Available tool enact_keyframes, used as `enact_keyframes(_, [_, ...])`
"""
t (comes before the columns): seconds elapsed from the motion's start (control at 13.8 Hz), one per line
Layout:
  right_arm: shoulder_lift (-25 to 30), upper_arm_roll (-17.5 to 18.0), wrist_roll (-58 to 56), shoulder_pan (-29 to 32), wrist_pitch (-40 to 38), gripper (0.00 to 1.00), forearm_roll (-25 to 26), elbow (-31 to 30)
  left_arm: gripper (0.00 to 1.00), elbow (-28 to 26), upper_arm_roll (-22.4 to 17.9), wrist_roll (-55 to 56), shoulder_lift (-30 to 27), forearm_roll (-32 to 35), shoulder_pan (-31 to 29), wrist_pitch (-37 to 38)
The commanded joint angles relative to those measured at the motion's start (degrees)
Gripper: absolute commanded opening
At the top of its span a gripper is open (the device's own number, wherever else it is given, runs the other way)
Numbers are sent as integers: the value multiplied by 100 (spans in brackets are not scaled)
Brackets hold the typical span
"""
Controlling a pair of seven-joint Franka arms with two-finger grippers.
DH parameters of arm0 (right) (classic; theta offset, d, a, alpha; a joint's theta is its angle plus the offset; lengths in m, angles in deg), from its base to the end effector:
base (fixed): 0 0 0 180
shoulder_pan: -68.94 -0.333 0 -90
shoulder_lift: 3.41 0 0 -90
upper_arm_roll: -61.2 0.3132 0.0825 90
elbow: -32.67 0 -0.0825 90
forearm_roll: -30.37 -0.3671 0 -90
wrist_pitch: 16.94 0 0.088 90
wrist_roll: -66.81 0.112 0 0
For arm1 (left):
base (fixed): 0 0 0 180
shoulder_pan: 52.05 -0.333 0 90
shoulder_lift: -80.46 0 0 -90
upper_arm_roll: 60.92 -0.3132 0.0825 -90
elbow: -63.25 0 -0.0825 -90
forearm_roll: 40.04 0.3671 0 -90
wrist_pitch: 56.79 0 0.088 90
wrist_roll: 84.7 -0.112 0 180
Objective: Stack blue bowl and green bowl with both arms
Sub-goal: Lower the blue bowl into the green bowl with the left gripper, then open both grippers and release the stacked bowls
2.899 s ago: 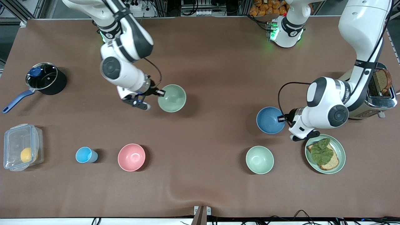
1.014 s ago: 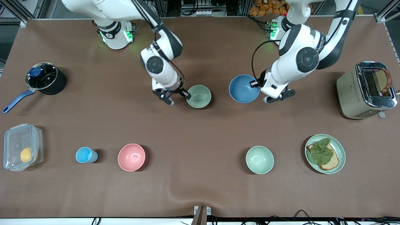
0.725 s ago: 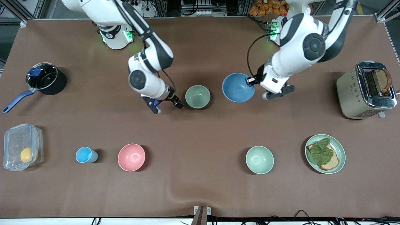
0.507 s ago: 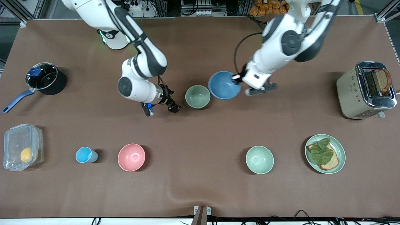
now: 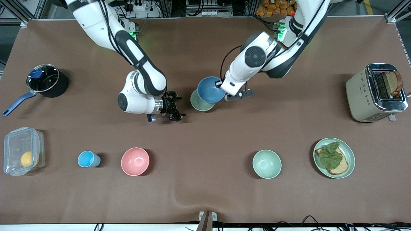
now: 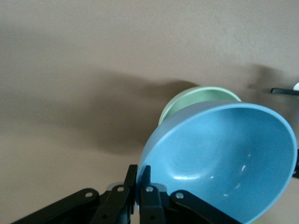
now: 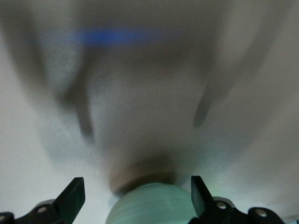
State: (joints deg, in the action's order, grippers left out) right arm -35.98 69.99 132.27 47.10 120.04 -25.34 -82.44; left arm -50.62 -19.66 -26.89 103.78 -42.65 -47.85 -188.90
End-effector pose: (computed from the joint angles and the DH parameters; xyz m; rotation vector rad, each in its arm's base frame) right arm 0.4902 0.3018 0.1673 -2.0459 1.7742 0.8677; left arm 0.4280 -0.4093 0.3117 2.9015 0.4218 -0.3384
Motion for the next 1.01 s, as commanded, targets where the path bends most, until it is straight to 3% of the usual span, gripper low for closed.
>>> enact_keyframes(0.0, [-153,79,-130,66,-5,100,-475,182,0,768,-21,685,830,646,230,54])
enact_keyframes(0.22, [-153,79,-139,-161,222,100,-818,182,0,971,-30,942,1121,894,380,54])
enact_keyframes(0.94, [-153,71,-165,-365,461,100,-828,121,0,1262,-206,1469,1623,920,688,46])
